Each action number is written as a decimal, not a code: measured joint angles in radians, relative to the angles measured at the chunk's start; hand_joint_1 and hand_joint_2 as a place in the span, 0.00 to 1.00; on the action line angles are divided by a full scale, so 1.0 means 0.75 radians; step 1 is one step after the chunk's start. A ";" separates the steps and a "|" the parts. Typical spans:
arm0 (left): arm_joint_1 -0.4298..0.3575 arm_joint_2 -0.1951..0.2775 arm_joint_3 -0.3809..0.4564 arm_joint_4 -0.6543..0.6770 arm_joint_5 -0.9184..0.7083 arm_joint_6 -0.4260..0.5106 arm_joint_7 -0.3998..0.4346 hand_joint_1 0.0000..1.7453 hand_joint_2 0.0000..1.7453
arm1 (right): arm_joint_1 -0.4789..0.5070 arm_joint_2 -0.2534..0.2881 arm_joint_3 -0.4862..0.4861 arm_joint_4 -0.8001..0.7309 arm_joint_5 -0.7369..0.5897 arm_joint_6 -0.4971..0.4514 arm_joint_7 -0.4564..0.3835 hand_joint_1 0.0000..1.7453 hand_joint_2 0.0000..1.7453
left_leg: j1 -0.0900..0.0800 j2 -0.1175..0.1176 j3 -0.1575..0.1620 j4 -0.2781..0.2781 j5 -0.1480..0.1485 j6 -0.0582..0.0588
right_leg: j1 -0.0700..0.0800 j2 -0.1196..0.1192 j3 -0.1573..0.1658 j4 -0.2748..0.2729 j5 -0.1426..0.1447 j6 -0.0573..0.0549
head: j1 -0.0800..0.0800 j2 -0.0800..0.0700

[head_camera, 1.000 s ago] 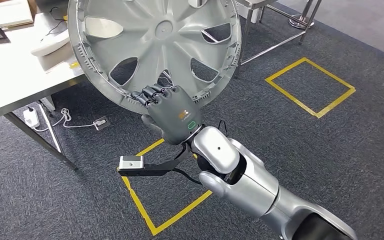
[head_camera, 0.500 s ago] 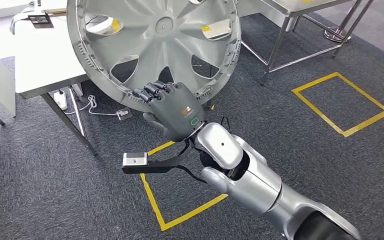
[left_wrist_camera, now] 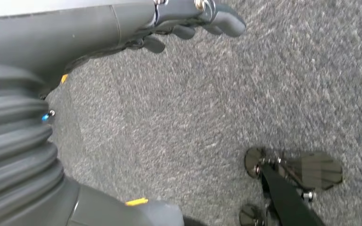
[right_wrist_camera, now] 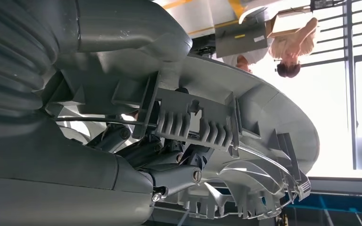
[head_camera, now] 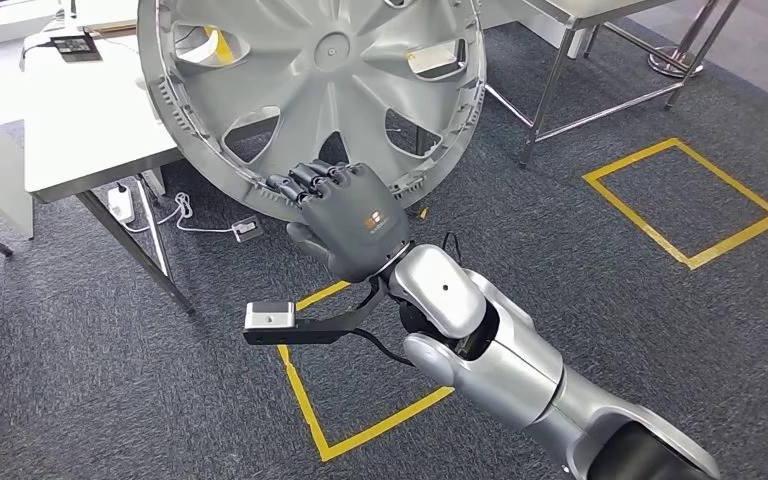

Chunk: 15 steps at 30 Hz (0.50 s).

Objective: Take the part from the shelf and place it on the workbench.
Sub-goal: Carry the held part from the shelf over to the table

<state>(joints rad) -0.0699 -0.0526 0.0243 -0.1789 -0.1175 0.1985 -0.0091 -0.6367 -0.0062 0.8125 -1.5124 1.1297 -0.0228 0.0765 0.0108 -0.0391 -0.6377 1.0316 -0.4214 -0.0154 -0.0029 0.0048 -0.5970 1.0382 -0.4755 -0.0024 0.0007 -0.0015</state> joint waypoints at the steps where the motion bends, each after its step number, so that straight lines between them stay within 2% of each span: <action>1: 0.000 -0.001 0.000 0.000 -0.001 0.000 0.000 0.00 1.00 | 0.000 0.001 0.000 0.000 -0.001 -0.001 0.000 1.00 1.00 | 0.004 0.001 0.009 -0.015 0.005 0.007 | -0.001 -0.001 0.005 -0.004 0.002 0.004 | 0.000 0.000; 3: 0.000 -0.002 0.000 0.000 -0.003 0.000 0.000 0.00 1.00 | -0.003 0.002 0.000 0.000 -0.003 -0.004 -0.001 1.00 1.00 | 0.015 0.005 0.035 -0.056 0.021 0.021 | 0.001 -0.001 -0.003 0.021 -0.018 0.014 | 0.002 0.000; 4: 0.000 -0.003 0.000 0.000 -0.005 0.000 0.000 0.00 1.00 | -0.005 0.002 0.000 0.000 -0.004 -0.007 -0.001 1.00 1.00 | 0.021 0.007 0.045 -0.071 0.029 0.023 | -0.001 -0.001 -0.027 0.074 -0.048 0.020 | 0.003 0.000; 6: -0.001 -0.004 0.000 0.000 -0.009 0.000 0.000 0.00 1.00 | -0.004 0.000 0.000 0.000 -0.003 -0.010 -0.002 1.00 1.00 | 0.025 0.010 0.047 -0.076 0.030 0.022 | -0.012 -0.001 -0.107 0.232 -0.125 0.036 | 0.006 0.000; 7: -0.001 -0.003 0.000 0.000 -0.010 0.000 0.000 0.00 1.00 | -0.001 -0.001 0.000 0.000 -0.003 -0.011 -0.002 1.00 1.00 | 0.029 0.011 0.046 -0.073 0.028 0.018 | -0.020 -0.001 -0.141 0.295 -0.144 0.045 | 0.006 0.000; 8: 0.000 -0.003 0.000 0.000 -0.011 0.000 0.000 0.00 1.00 | 0.002 -0.002 0.000 0.001 -0.003 -0.011 -0.002 1.00 1.00 | 0.034 0.010 0.044 -0.068 0.024 0.012 | -0.030 -0.001 -0.153 0.315 -0.139 0.055 | 0.006 0.000; 9: 0.001 -0.003 0.000 0.000 -0.011 0.000 0.000 0.00 1.00 | 0.003 -0.003 0.000 0.001 -0.003 -0.011 -0.001 1.00 1.00 | 0.041 0.010 0.041 -0.059 0.019 0.002 | -0.040 -0.002 -0.140 0.286 -0.111 0.066 | 0.006 0.000; 11: 0.001 -0.003 0.000 0.000 -0.014 0.000 -0.001 0.00 1.00 | 0.004 -0.005 0.000 0.002 -0.005 -0.011 0.000 1.00 1.00 | 0.057 0.007 0.031 -0.028 0.001 -0.025 | -0.057 0.001 -0.062 0.137 -0.039 0.088 | 0.007 0.000; 12: 0.001 -0.002 0.000 0.000 -0.017 0.000 -0.001 0.00 1.00 | 0.004 -0.006 0.000 0.002 -0.006 -0.012 -0.001 1.00 1.00 | 0.060 0.004 0.023 -0.008 -0.011 -0.041 | -0.060 0.005 -0.032 0.077 -0.020 0.087 | 0.009 0.000; 13: 0.000 0.000 0.000 0.000 -0.019 0.000 -0.002 0.00 1.00 | 0.004 -0.007 0.000 0.003 -0.007 -0.013 -0.001 1.00 1.00 | 0.061 0.003 0.017 0.005 -0.021 -0.054 | -0.061 0.008 -0.015 0.045 -0.016 0.079 | 0.011 0.000; 15: 0.001 0.000 0.000 0.000 -0.024 0.000 -0.003 0.00 1.00 | 0.005 -0.010 0.001 0.005 -0.007 -0.017 -0.002 1.00 1.00 | 0.058 0.000 0.015 0.009 -0.031 -0.072 | -0.056 0.012 -0.016 0.045 -0.025 0.046 | 0.013 0.000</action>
<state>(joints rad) -0.0694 -0.0525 0.0244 -0.1789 -0.1358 0.1982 -0.0110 -0.6331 -0.0136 0.8130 -1.5085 1.1244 -0.0354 0.0753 0.0543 -0.0392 -0.6262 1.0382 -0.4446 -0.0697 -0.0452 0.0135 -0.6093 1.0716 -0.4944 0.0323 0.0106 -0.0015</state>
